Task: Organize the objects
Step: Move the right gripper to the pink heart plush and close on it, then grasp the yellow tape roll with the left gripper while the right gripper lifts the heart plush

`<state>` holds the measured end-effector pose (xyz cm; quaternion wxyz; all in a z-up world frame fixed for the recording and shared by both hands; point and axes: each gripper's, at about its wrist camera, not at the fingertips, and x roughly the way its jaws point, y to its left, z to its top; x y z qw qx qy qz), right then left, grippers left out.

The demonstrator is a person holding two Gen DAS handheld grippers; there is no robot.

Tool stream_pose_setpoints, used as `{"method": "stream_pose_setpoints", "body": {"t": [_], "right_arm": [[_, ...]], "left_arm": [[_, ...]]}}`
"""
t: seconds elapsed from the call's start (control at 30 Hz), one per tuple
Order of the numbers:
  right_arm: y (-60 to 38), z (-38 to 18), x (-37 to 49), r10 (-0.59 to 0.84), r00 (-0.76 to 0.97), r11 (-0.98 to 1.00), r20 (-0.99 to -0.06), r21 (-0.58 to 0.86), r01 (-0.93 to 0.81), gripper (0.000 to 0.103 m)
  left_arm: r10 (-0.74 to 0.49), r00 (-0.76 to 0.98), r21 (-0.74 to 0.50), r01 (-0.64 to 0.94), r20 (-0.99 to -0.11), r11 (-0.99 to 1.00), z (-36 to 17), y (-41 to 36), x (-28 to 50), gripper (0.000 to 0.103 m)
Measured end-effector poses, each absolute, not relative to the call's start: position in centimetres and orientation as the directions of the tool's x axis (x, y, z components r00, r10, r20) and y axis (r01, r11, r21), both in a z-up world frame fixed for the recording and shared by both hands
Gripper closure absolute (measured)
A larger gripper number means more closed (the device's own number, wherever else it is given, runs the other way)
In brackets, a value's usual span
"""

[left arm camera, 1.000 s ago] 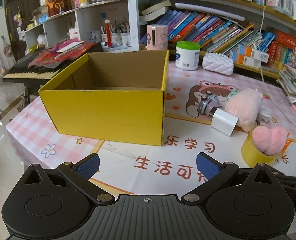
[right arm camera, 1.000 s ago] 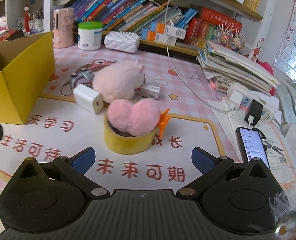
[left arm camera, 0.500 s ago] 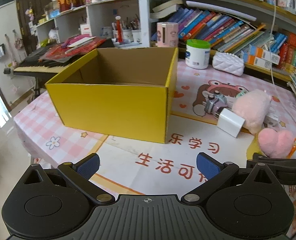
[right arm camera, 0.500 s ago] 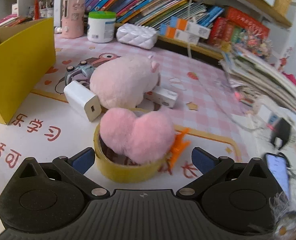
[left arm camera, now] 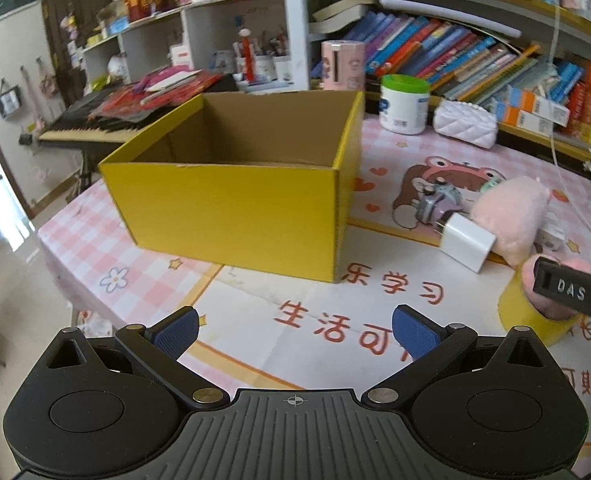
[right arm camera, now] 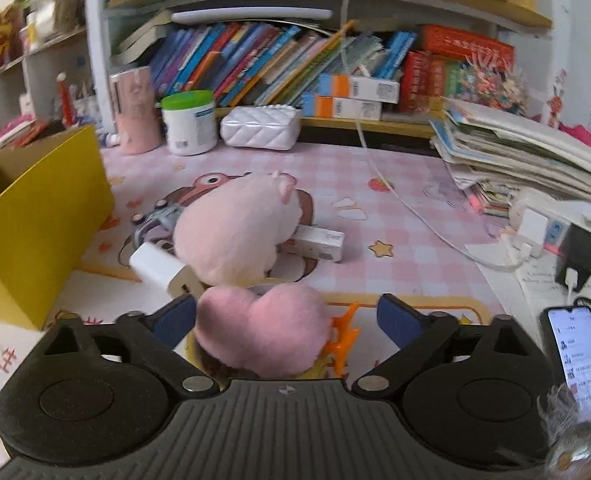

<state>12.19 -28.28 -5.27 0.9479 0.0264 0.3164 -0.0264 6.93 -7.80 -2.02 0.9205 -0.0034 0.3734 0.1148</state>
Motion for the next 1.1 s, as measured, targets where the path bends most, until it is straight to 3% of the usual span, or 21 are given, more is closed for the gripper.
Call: {"method": "stream_pose_setpoints", "body": {"t": [0.07,0.37,0.4,0.47,0.77,0.93,1.1], "right_arm": [[-28.6,-5.5,12.6,0.003,0.783,0.997,-0.622,0.064,0.047,0.021],[-28.4,-6.5,12.8,0.051,0.758,0.998,-0.65,0.012,-0.056,0.026],[-28.5,-6.4,12.7,0.058,0.761,0.998,-0.646,0.019,-0.06,0.03],[-29.1,-6.0,12.2,0.068,0.785,0.998,-0.616,0.044,-0.053,0.056],[-32.6,-1.8,9.6,0.144,0.867,0.979,-0.477,0.198,-0.054,0.057],[-35.4,0.3,8.1,0.03,0.91,0.984,-0.413,0.174,0.046,0.057],[-38.0,0.2,7.4,-0.055,0.9,0.979,-0.433,0.153,0.134,0.057]], "left_arm": [[0.205,0.697,0.086,-0.202,-0.687,0.976,-2.0,-8.2,7.0,0.0],[0.174,0.714,0.081,-0.162,-0.678,0.983,-1.8,-9.8,7.6,0.0],[0.169,0.718,0.084,-0.153,-0.675,0.985,-1.8,-10.1,7.7,0.0],[0.162,0.724,0.088,-0.14,-0.67,0.986,-1.8,-10.5,7.8,0.0],[0.086,0.733,0.046,-0.075,-0.675,0.996,-2.2,-13.2,9.2,0.0],[-0.025,0.721,0.021,0.055,-0.692,0.998,-2.9,-16.8,10.6,0.0],[-0.131,0.688,-0.015,0.172,-0.714,0.985,-4.0,-20.5,12.1,0.0]]}}
